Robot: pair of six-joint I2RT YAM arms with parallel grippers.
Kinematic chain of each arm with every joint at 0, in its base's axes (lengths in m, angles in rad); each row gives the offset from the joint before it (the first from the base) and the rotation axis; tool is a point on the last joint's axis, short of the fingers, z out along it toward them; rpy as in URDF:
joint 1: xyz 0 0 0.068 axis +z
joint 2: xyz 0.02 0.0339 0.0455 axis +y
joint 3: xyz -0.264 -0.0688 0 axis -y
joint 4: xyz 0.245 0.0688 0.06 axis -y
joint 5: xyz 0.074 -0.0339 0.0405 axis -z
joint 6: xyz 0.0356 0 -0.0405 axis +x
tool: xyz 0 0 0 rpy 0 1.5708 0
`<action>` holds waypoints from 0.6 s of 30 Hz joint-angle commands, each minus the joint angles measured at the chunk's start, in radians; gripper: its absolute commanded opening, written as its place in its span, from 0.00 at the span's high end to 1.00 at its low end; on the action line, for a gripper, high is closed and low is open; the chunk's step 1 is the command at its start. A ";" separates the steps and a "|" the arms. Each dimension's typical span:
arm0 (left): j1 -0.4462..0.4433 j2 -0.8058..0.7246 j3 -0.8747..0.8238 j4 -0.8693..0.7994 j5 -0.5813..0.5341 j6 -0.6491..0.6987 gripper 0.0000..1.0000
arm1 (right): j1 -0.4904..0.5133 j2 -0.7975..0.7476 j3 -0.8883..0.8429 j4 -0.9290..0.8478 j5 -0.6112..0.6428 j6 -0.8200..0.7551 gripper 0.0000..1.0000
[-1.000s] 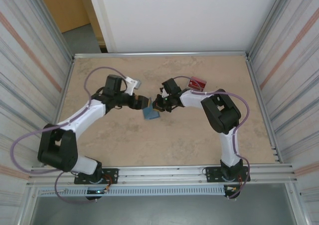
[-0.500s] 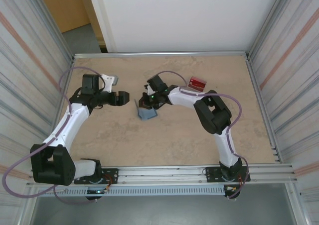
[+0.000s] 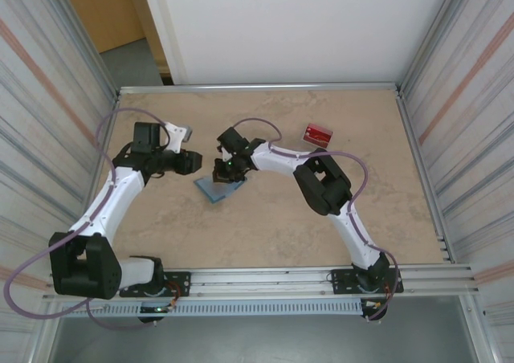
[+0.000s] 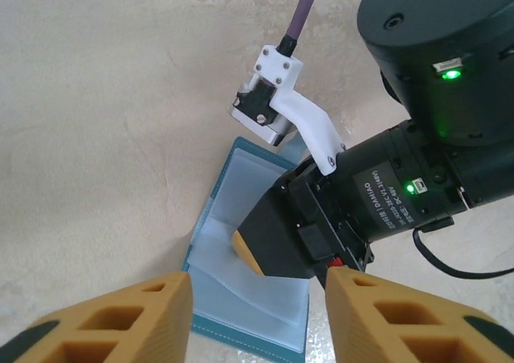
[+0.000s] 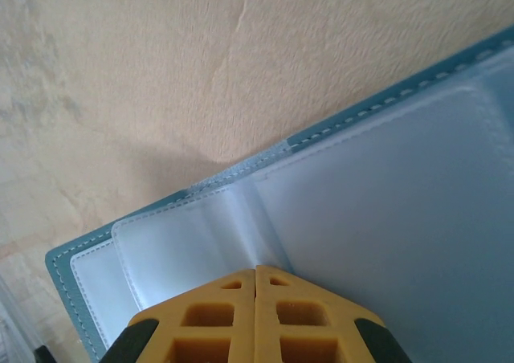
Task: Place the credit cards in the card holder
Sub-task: Open the card holder at the center of the table, then rotate the card holder at the center of the table.
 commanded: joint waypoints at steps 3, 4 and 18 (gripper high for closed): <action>-0.005 0.009 -0.096 0.053 0.039 -0.096 0.64 | -0.021 -0.053 -0.025 -0.062 0.038 -0.030 1.00; -0.017 0.015 -0.111 0.073 0.045 -0.112 0.66 | -0.027 -0.073 -0.032 -0.055 0.036 -0.029 1.00; -0.149 0.175 -0.188 0.204 -0.023 -0.139 0.77 | -0.098 -0.105 -0.083 -0.024 0.017 -0.044 1.00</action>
